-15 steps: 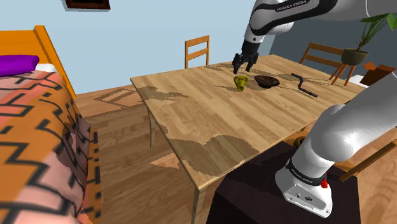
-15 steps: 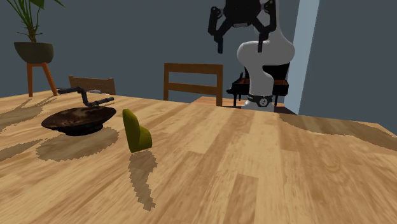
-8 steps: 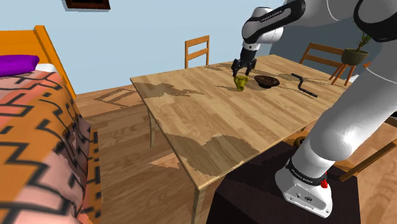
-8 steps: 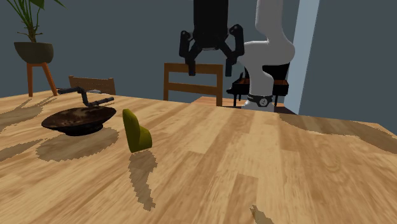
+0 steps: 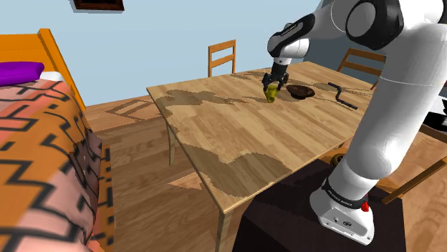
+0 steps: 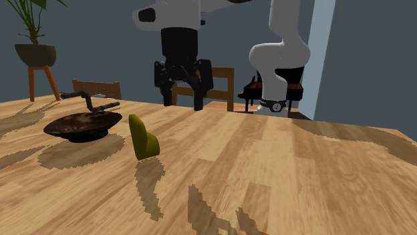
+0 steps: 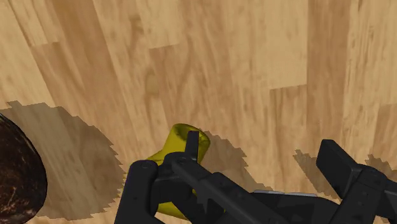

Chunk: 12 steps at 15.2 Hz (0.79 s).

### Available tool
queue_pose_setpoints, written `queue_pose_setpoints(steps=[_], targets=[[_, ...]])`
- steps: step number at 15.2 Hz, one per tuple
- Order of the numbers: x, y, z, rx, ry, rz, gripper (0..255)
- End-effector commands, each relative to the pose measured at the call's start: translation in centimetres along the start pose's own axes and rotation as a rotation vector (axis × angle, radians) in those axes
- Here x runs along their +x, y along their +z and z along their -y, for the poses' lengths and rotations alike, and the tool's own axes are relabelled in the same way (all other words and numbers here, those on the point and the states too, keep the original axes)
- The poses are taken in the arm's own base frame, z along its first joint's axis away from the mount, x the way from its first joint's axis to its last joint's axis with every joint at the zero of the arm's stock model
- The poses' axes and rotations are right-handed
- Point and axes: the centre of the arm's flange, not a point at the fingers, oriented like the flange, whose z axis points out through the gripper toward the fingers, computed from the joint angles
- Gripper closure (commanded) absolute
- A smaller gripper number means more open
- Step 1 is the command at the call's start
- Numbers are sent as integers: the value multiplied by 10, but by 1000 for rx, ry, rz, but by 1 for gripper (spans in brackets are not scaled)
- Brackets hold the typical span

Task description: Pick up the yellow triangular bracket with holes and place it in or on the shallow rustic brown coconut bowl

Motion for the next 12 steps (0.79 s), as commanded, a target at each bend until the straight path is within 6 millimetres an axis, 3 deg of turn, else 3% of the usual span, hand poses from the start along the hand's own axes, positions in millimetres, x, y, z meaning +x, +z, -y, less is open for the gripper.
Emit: queue_pose_setpoints(steps=[1,6,12], targets=[[13,17,-15,0,31,5,0],[43,54,-56,0,103,18,0],[42,86,-56,0,103,18,0]])
